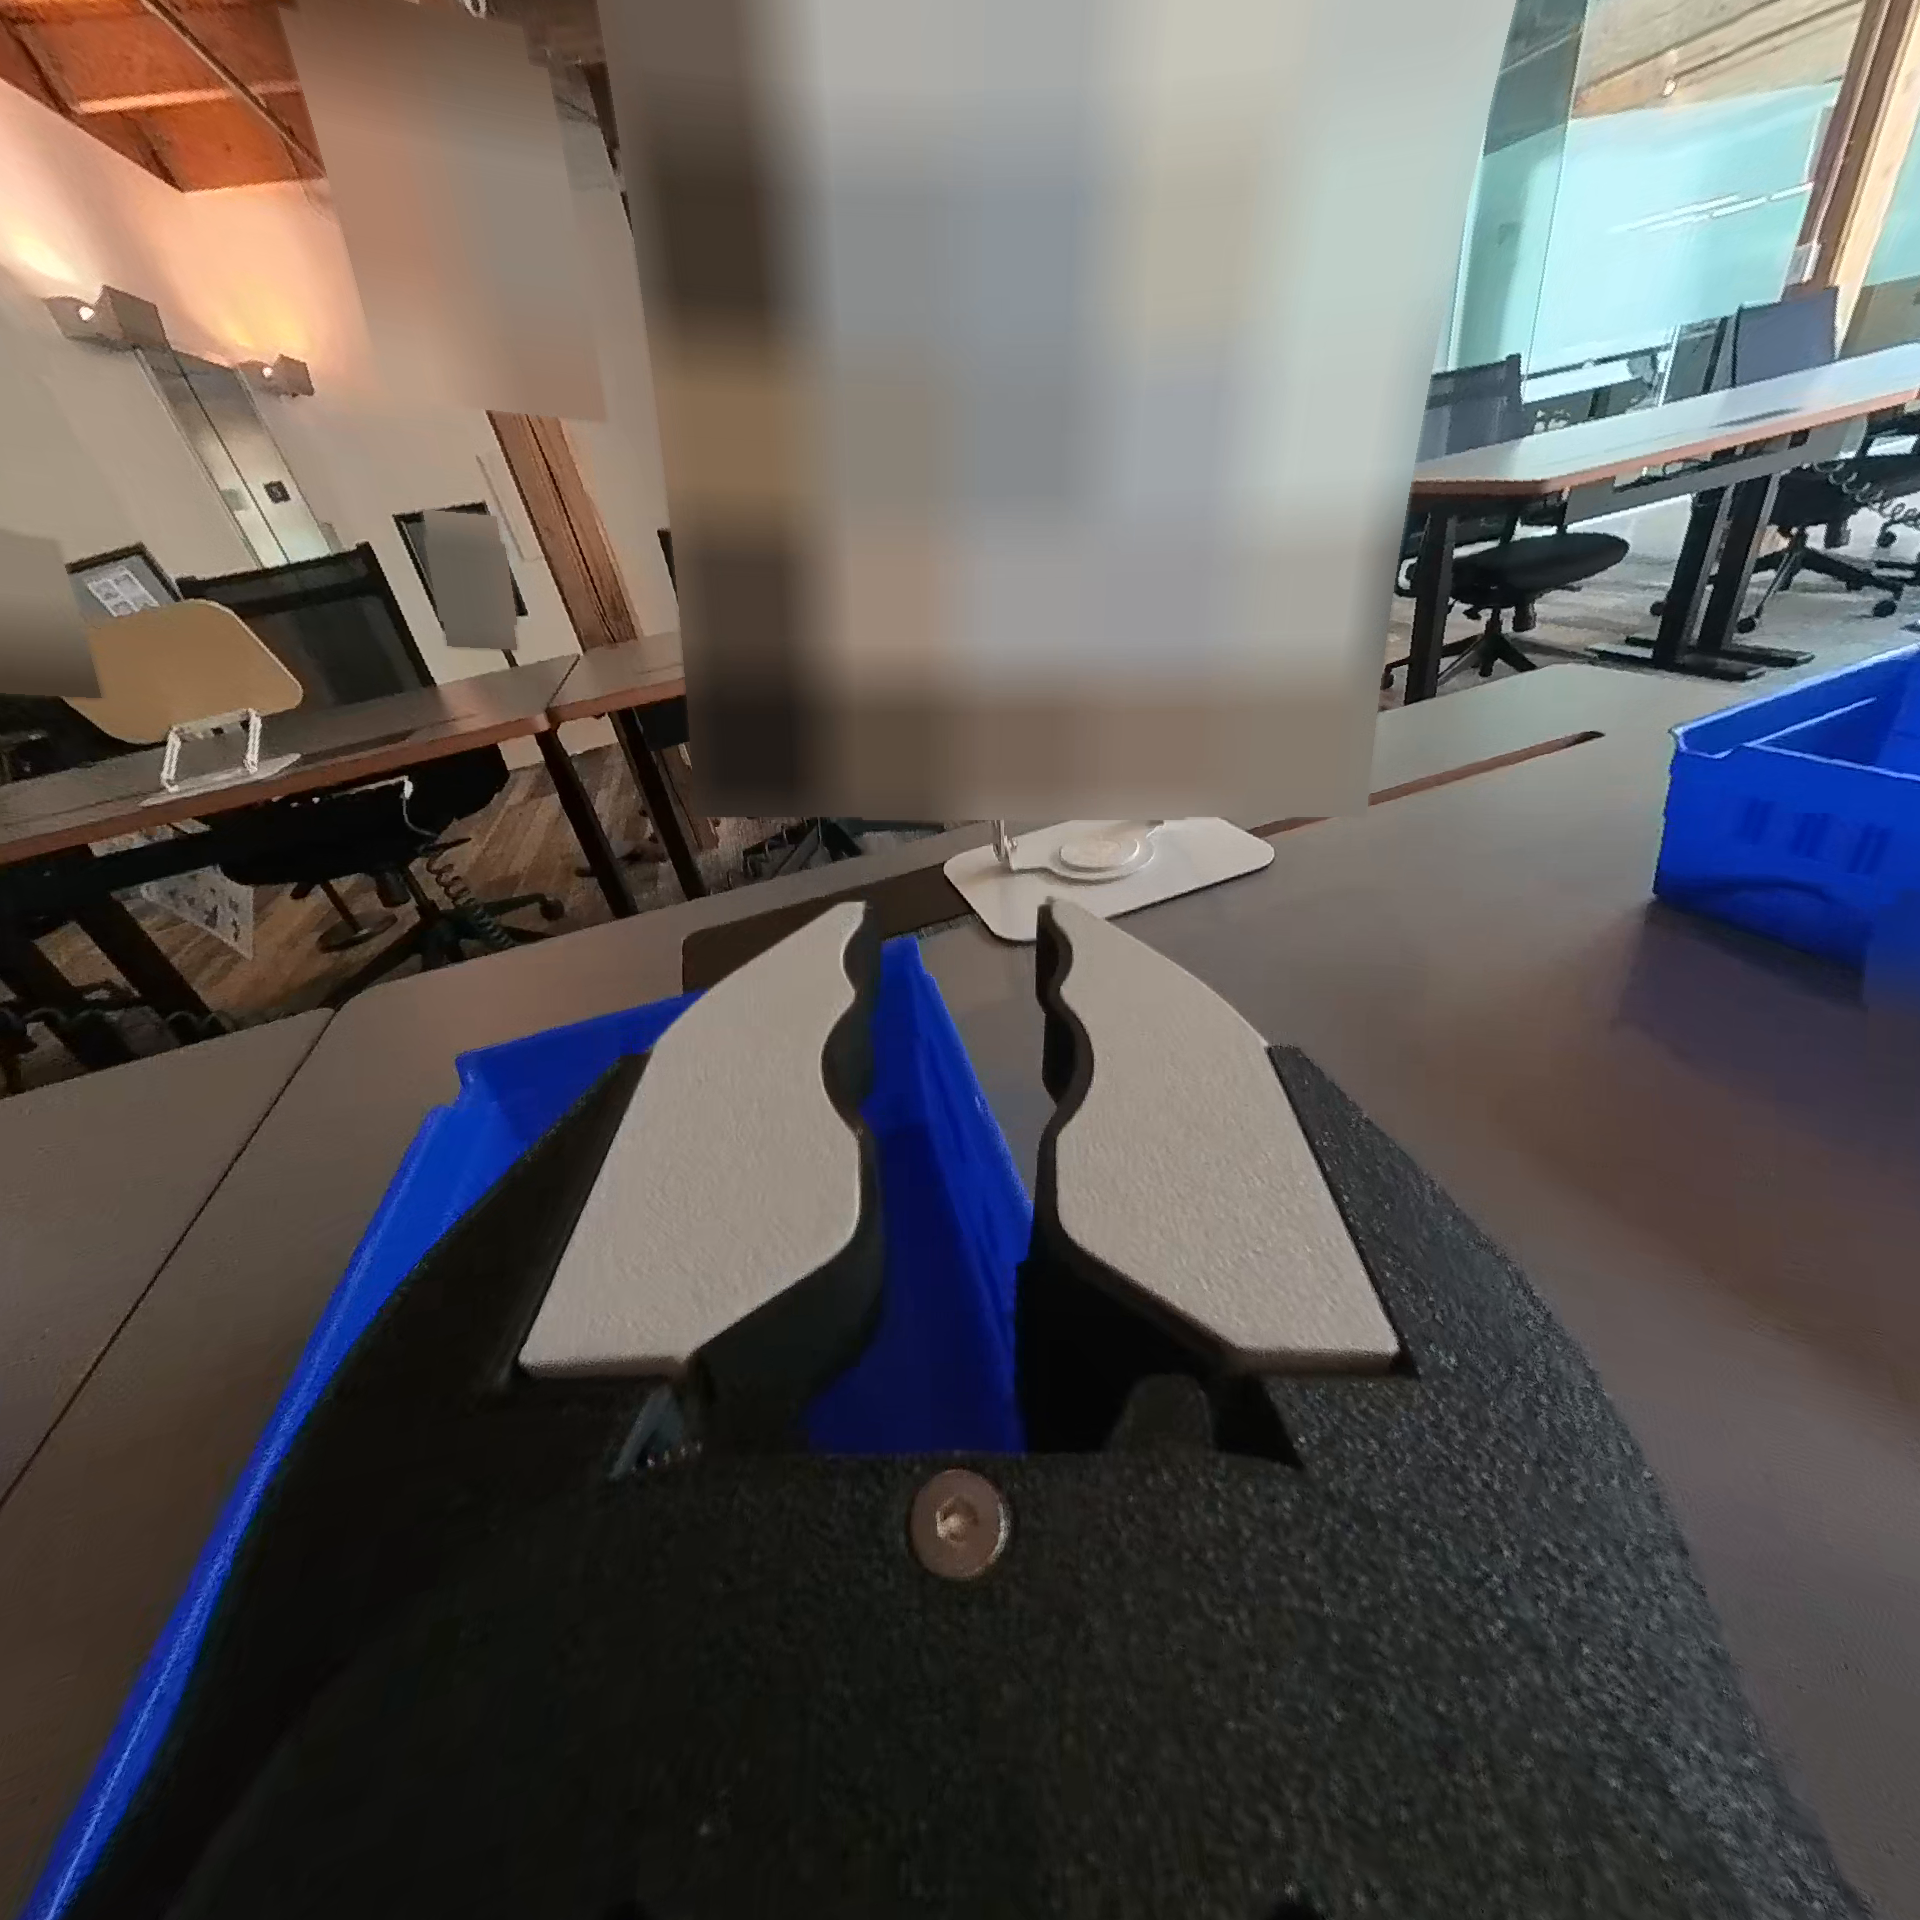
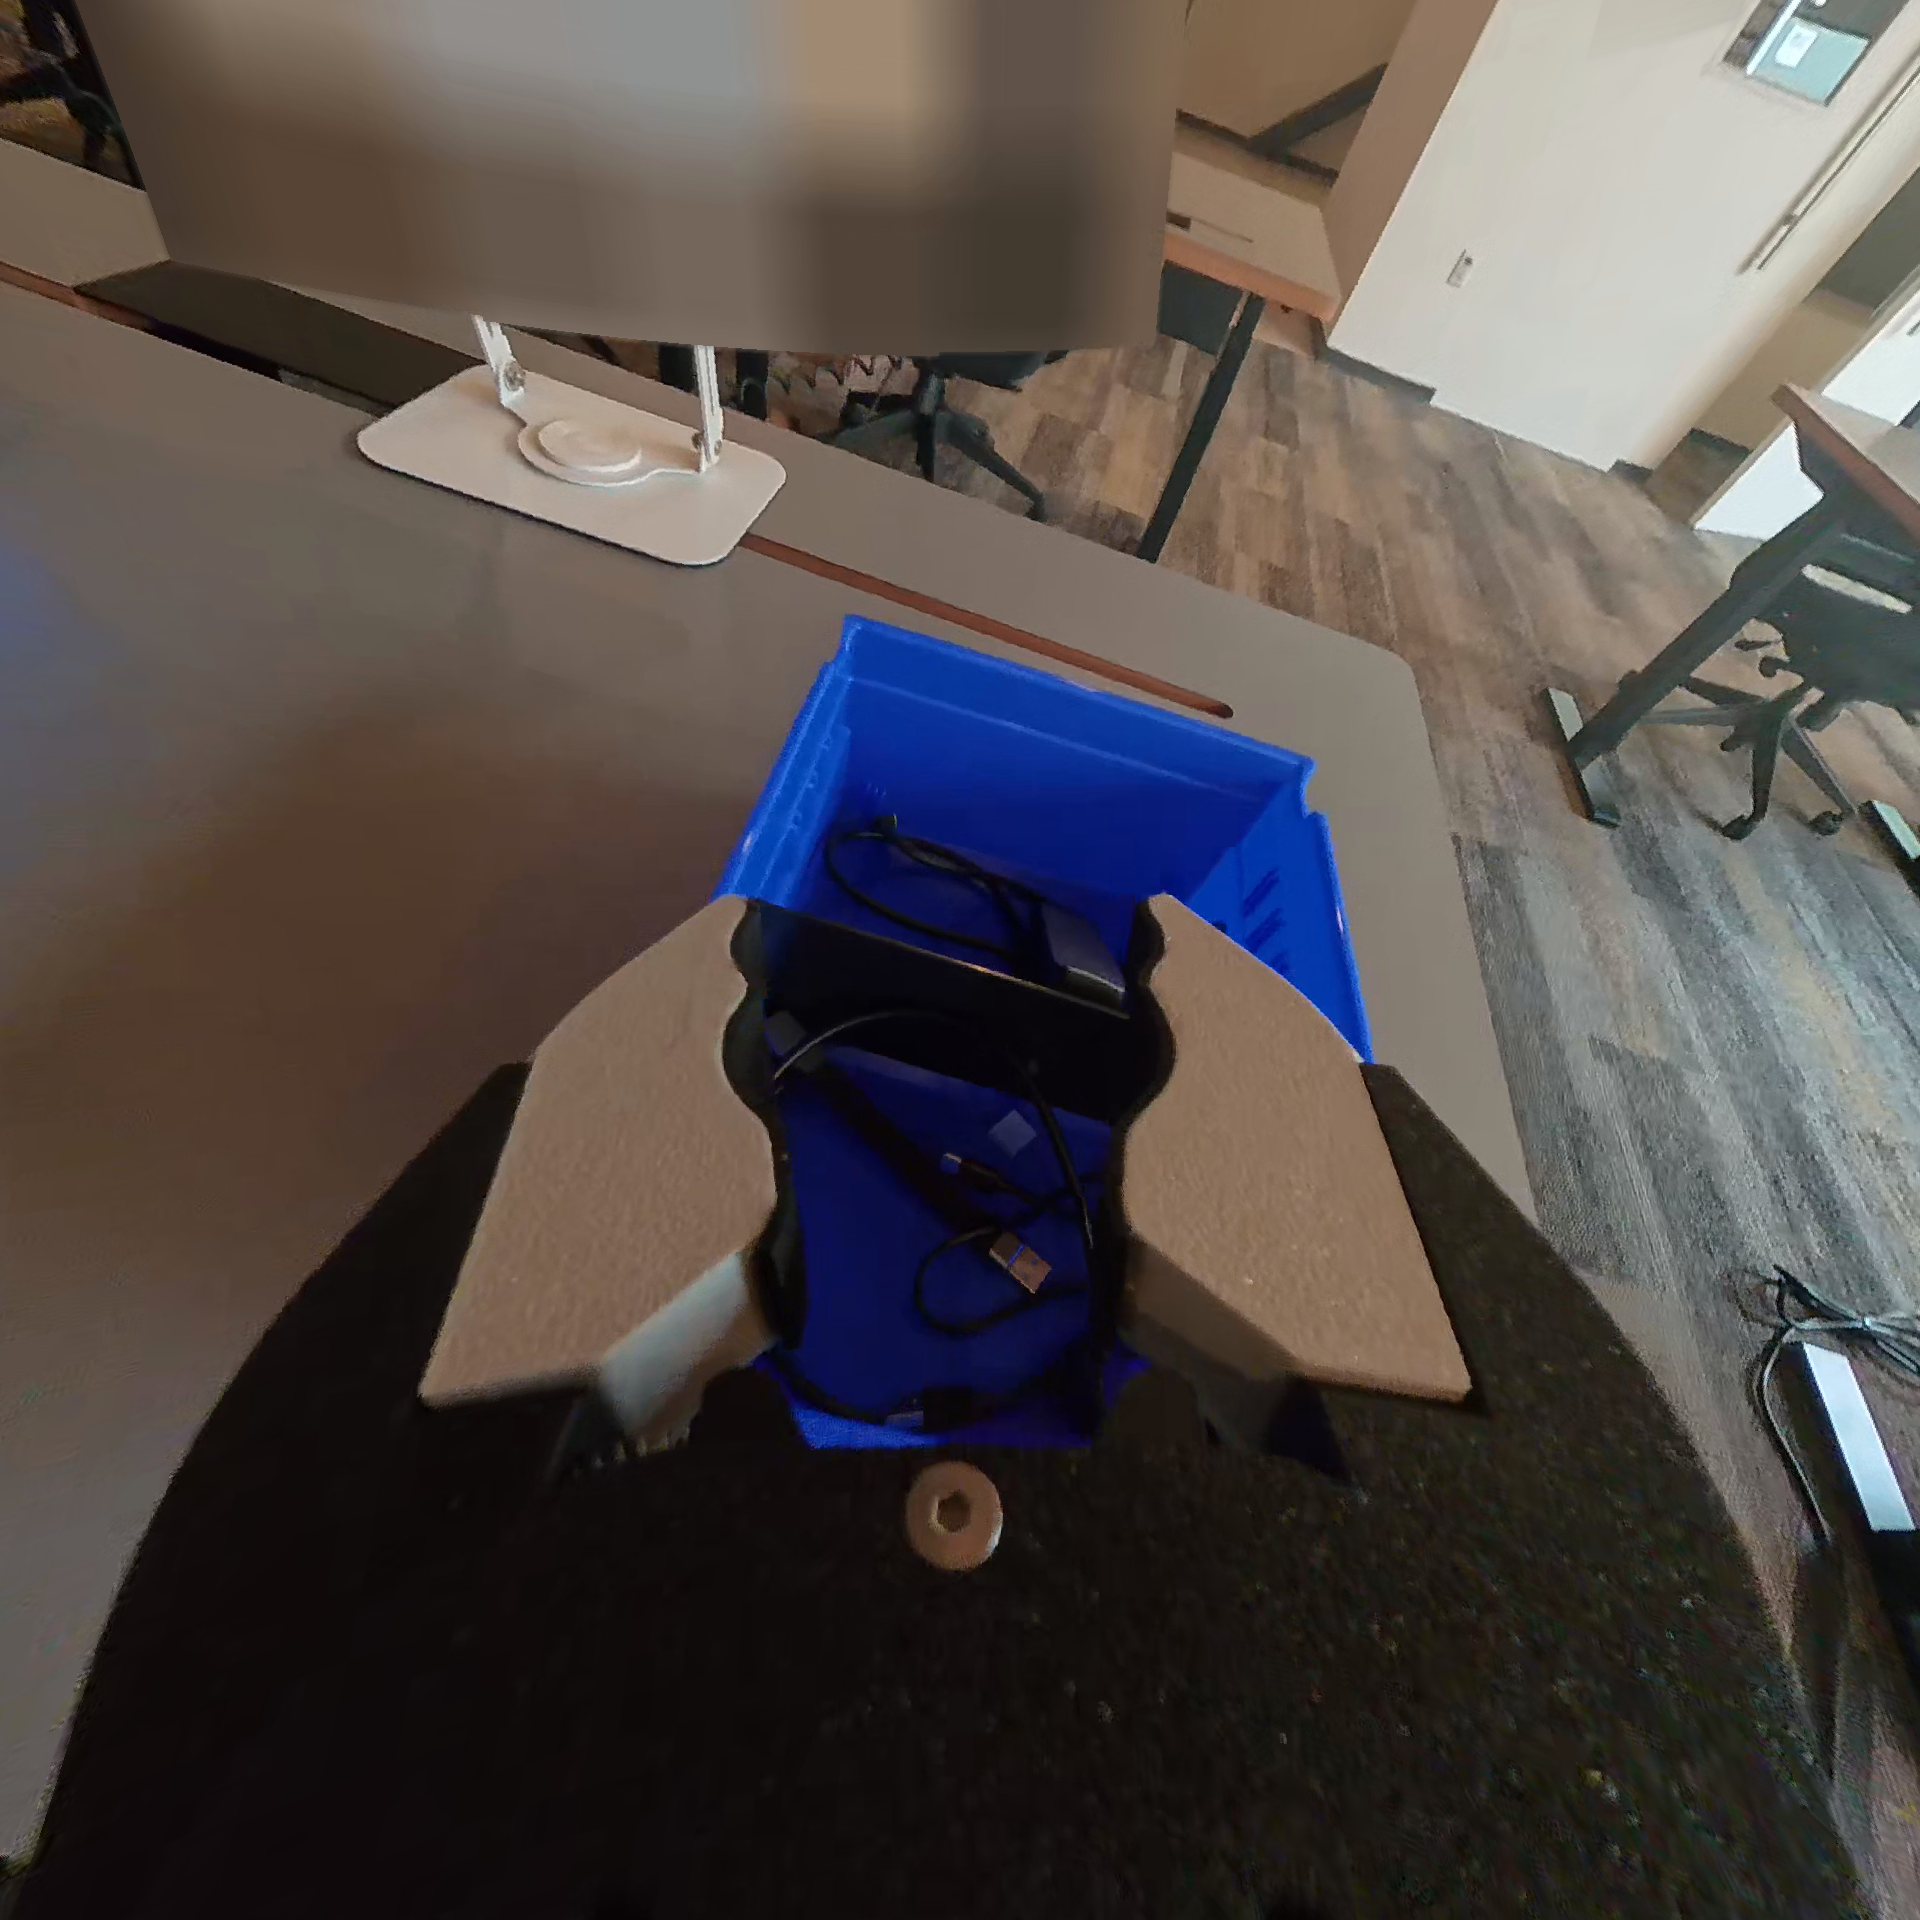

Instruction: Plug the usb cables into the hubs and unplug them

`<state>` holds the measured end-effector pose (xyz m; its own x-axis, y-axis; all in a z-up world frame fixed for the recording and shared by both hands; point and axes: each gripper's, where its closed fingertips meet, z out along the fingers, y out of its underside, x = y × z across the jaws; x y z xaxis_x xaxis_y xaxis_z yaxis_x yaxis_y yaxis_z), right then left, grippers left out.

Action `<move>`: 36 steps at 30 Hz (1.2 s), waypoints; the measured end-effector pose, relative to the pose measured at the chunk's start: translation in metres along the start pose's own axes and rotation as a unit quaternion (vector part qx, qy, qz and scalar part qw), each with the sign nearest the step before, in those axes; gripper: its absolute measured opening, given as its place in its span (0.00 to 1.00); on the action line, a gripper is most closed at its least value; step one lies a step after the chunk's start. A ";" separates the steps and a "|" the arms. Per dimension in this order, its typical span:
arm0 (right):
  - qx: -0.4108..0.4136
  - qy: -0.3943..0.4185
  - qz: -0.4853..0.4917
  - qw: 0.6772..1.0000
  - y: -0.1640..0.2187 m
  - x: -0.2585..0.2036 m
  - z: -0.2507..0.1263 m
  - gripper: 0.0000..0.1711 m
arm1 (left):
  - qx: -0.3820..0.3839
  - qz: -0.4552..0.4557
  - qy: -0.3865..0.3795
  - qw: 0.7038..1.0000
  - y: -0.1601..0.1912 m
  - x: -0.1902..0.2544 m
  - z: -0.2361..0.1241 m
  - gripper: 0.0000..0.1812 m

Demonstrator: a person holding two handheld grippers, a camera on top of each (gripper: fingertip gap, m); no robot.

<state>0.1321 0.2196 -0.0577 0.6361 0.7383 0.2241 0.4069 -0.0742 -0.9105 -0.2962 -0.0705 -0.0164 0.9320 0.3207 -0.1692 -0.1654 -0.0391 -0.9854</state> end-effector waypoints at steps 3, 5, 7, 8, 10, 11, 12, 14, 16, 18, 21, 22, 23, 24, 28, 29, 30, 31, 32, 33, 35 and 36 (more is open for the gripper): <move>-0.023 -0.001 0.006 1.000 0.008 0.002 0.002 0.40 | -0.030 -0.001 -0.002 1.000 0.009 -0.001 0.002 0.16; -0.036 0.000 0.007 0.999 0.013 0.003 0.004 0.40 | -0.052 -0.005 -0.004 0.999 0.017 -0.002 0.003 0.16; -0.047 0.003 0.006 0.999 0.017 0.004 0.005 0.40 | -0.069 -0.008 0.001 0.998 0.023 -0.001 0.004 0.16; -0.052 0.004 0.004 0.999 0.019 0.005 0.006 0.40 | -0.078 -0.010 0.004 0.997 0.026 0.000 0.005 0.16; -0.062 0.009 0.003 0.998 0.023 0.007 0.008 0.40 | -0.094 -0.012 0.007 0.996 0.031 0.000 0.006 0.16; -0.065 0.010 0.004 0.998 0.025 0.008 0.009 0.40 | -0.099 -0.012 0.007 0.995 0.033 0.001 0.006 0.16; -0.068 0.010 0.005 0.998 0.026 0.009 0.010 0.40 | -0.101 -0.010 0.007 0.995 0.034 0.001 0.006 0.17; -0.074 0.007 0.011 0.997 0.030 0.010 0.012 0.40 | -0.105 -0.007 0.008 0.994 0.034 0.002 0.007 0.17; -0.079 0.007 0.015 0.997 0.034 0.012 0.013 0.40 | -0.108 -0.008 0.008 0.994 0.035 0.002 0.007 0.19; -0.081 0.009 0.015 0.997 0.035 0.014 0.014 0.40 | -0.112 -0.009 0.010 0.994 0.037 0.003 0.007 0.21; -0.082 0.009 0.014 0.996 0.036 0.014 0.014 0.40 | -0.114 -0.012 0.005 0.993 0.038 0.001 0.008 0.23; -0.083 0.009 0.013 0.996 0.036 0.014 0.014 0.39 | -0.113 -0.014 0.005 0.994 0.038 0.001 0.009 0.24; -0.085 0.007 0.012 0.996 0.037 0.013 0.014 0.39 | -0.113 -0.015 0.006 0.993 0.038 0.001 0.009 0.25; -0.087 0.006 0.011 0.996 0.037 0.013 0.015 0.39 | -0.114 -0.017 0.005 0.993 0.039 0.001 0.009 0.28; -0.096 -0.002 0.008 0.995 0.040 0.008 0.018 0.40 | -0.129 -0.023 0.005 0.991 0.042 0.000 0.009 0.38; -0.097 -0.004 0.007 0.995 0.040 0.007 0.019 0.40 | -0.130 -0.024 0.007 0.991 0.043 0.000 0.009 0.41; -0.098 -0.007 0.006 0.995 0.040 0.005 0.020 0.40 | -0.130 -0.026 0.012 0.991 0.043 0.000 0.009 0.44; -0.097 -0.010 0.004 0.995 0.040 0.002 0.021 0.41 | -0.133 -0.028 0.025 0.990 0.044 0.003 0.009 0.48; -0.096 -0.013 0.003 0.995 0.039 0.000 0.022 0.43 | -0.143 -0.027 0.044 0.988 0.048 0.009 0.009 0.51; -0.093 -0.015 0.001 0.996 0.038 -0.002 0.023 0.43 | -0.157 -0.027 0.064 0.985 0.053 0.014 0.009 0.54; -0.082 -0.029 -0.003 0.996 0.034 -0.010 0.025 0.45 | -0.187 -0.026 0.085 0.978 0.065 0.020 0.008 0.56; -0.077 -0.042 -0.007 0.996 0.033 -0.016 0.026 0.45 | -0.199 -0.024 0.084 0.976 0.070 0.020 0.009 0.58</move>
<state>0.1179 0.2228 -0.1000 0.5756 0.7926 0.2011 0.5146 -0.1600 -0.8423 -0.2923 -0.0585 -0.0890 0.9809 0.1721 -0.0904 -0.0136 -0.4033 -0.9150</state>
